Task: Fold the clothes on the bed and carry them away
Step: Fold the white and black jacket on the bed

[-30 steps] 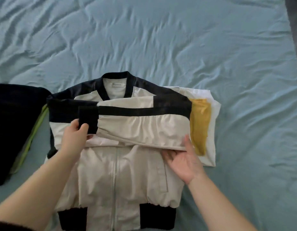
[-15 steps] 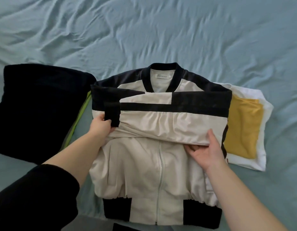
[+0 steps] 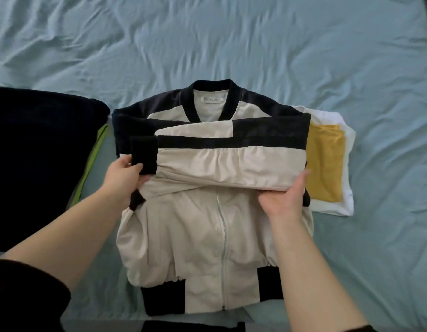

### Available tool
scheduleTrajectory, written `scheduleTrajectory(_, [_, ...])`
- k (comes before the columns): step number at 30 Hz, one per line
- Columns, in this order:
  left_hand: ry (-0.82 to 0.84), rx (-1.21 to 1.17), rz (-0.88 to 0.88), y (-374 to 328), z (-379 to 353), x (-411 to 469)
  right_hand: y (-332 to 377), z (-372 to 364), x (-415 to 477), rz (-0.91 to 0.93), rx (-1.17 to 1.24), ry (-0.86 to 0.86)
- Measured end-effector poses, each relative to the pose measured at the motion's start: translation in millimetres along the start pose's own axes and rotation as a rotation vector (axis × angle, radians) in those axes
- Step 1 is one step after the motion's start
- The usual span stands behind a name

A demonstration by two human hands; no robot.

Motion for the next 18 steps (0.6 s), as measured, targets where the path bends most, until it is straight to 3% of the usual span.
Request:
scheduleTrajectory(4, [-0.059,-0.011,0.041,10.3,3.0,-2.8,14.2,31.7,-15.6,0.034,-0.011,-0.155])
scheduleTrajectory(7, [-0.187,0.285,0.036,14.7,14.6,-8.8,6.9,51.2,-32.1,0.027,-0.305,-0.373])
scheduleTrajectory(8, [-0.245,0.459,-0.034,6.4,17.9,-12.6,8.5,57.3,-42.5,0.101,-0.467,-0.501])
scheduleTrajectory(10, [-0.288,0.772,-0.3,-18.3,5.9,-25.8,19.1,49.5,-65.9,0.461,-0.884,-0.672])
scheduleTrajectory(12, [-0.117,0.99,-0.606,-31.0,-32.9,-40.5,13.5,8.1,-73.3,0.897,-1.35,-0.457])
scheduleTrajectory(14, [0.136,1.234,-0.795,-17.7,-67.6,-43.8,-5.5,-25.7,-49.2,1.097,-1.921,-0.193])
scheduleTrajectory(16, [0.325,1.426,-0.757,7.9,-71.5,-23.3,-4.2,-34.5,-3.8,0.978,-2.418,-0.126])
scheduleTrajectory(18, [0.439,1.454,-0.595,26.6,-59.7,7.1,16.2,-27.7,39.0,0.747,-2.688,-0.212])
Point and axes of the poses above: each hand's wrist, its own x-axis towards the middle knuckle, its own z-axis out of the back of the hand, y = z × x, the point moved 6 cm from there along x, towards the middle knuckle, and after that the axes turned 10 degrees about -z, right-handed, at the moved point
